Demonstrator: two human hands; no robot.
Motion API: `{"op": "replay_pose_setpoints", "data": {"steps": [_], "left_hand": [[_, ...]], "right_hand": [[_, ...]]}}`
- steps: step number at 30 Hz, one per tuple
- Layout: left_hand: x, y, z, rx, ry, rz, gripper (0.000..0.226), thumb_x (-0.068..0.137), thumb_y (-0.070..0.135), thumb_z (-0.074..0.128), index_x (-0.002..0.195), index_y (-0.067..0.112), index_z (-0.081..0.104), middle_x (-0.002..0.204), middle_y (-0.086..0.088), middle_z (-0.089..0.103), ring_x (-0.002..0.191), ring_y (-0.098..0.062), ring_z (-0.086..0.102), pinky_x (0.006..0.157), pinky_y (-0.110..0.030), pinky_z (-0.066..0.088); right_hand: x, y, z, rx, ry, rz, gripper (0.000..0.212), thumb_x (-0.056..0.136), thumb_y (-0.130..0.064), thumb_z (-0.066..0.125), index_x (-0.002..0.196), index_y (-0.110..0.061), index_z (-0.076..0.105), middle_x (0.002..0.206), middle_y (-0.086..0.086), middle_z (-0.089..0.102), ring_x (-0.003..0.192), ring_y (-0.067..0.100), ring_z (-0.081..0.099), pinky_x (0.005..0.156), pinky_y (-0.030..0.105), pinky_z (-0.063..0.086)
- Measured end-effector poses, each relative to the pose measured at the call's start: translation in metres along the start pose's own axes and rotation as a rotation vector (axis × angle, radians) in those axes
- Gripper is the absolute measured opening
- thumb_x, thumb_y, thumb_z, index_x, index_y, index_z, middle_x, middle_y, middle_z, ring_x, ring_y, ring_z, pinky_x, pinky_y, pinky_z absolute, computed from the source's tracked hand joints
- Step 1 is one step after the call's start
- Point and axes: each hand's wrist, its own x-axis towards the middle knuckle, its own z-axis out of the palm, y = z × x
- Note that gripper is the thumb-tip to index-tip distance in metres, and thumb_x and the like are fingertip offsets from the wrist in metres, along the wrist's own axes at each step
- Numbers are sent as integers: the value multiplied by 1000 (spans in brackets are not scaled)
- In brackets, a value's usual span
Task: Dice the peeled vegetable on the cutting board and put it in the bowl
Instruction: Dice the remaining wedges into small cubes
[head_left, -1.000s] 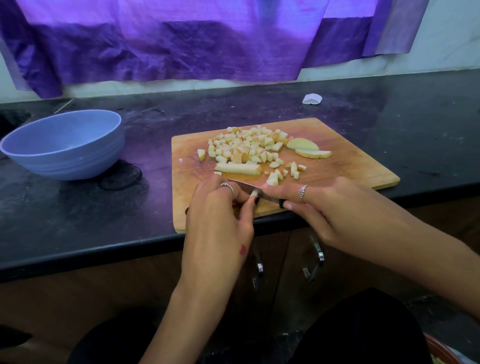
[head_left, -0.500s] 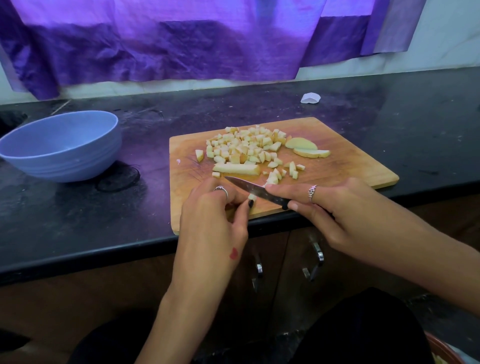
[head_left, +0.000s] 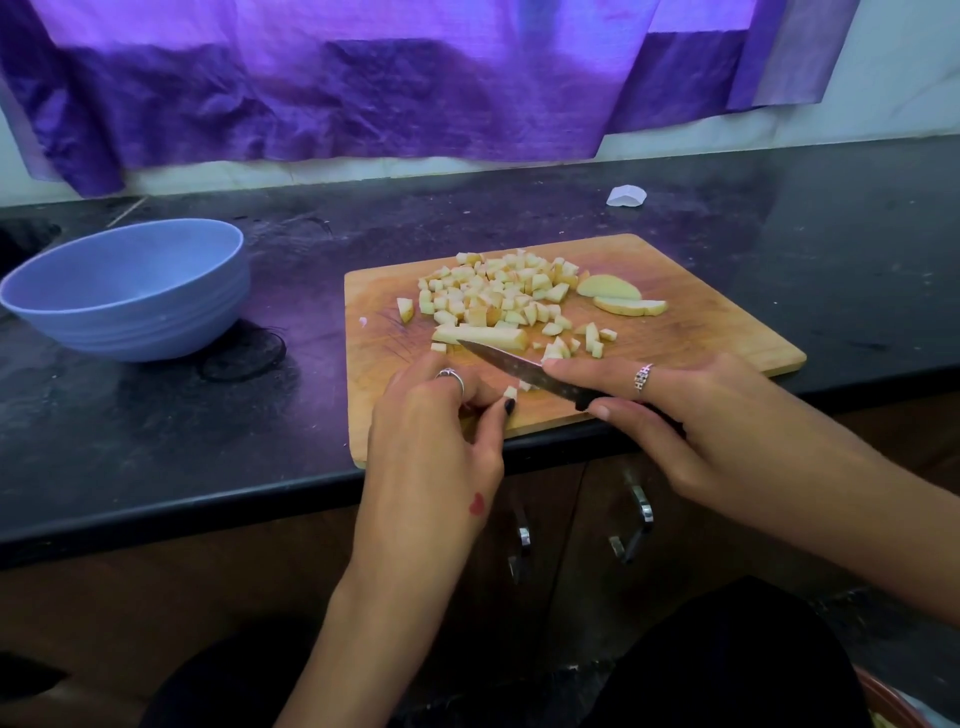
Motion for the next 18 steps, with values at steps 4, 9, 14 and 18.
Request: {"op": "replay_pose_setpoints", "data": {"steps": [4,9,14,18], "left_hand": [[0,0,-1,-26,-14,6,10,80,11,72,75,18,70,78,10,58,75,-2,53,70,0,35],[0,-1,0,-18,-19,-8,8,81,12,71,75,16,70,81,6,61,78,-6,53,71,-2,35],[1,-2,1,-3,-11,-13,7,80,11,72,75,15,70,82,5,61,79,-10,55,71,-8,36],[0,-2,2,5,11,-4,9,80,11,72,73,15,69,79,6,60,78,-10,53,71,-5,34]], "right_hand": [[-1,-5,3,48,-14,-1,46,89,-56,23,134,-55,30,81,-2,71,68,15,64,62,40,54],[3,-6,4,77,-34,27,45,90,-52,28,134,-53,37,82,-2,71,68,15,63,64,42,53],[10,-12,7,65,-98,54,40,95,-42,38,134,-53,40,89,-4,68,74,16,61,71,38,52],[6,-13,4,-11,-123,45,44,94,-46,33,136,-58,29,91,-6,65,77,14,59,71,36,52]]}}
